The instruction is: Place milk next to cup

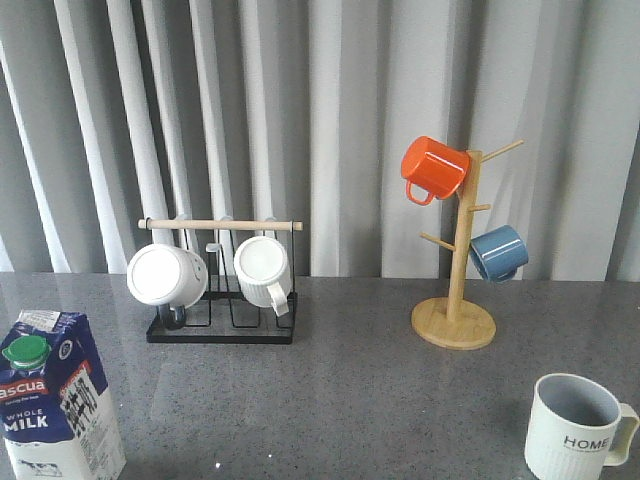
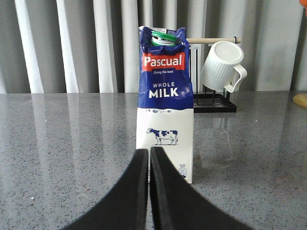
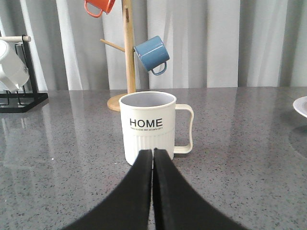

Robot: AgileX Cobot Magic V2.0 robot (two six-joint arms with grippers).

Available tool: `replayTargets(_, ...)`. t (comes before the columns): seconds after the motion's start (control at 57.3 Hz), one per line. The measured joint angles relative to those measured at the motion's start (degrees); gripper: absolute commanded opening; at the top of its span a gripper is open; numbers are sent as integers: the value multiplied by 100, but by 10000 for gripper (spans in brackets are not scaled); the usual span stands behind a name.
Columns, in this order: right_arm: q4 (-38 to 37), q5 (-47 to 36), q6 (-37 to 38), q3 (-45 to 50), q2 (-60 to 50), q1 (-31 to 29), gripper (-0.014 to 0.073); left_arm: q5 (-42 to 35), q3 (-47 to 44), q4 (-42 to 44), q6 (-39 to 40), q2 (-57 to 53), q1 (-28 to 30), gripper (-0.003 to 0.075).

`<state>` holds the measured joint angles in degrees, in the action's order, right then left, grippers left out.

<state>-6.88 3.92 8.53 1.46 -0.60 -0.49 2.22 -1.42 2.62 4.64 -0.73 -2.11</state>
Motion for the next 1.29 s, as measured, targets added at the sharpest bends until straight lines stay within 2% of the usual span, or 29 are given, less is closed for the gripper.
replayTargets(0.995, 0, -34, 0, 0, 0, 0, -6, 0, 0, 0, -83, 0, 0, -6)
replayTargets(1.118, 0, -546, 0, 12, 0, 0, -6, -93, 0, 0, -90, 0, 0, -6)
replayTargets(1.292, 0, -1827, 7, -26, 0, 0, -6, -938, 88, 2, -80, 0, 0, -6)
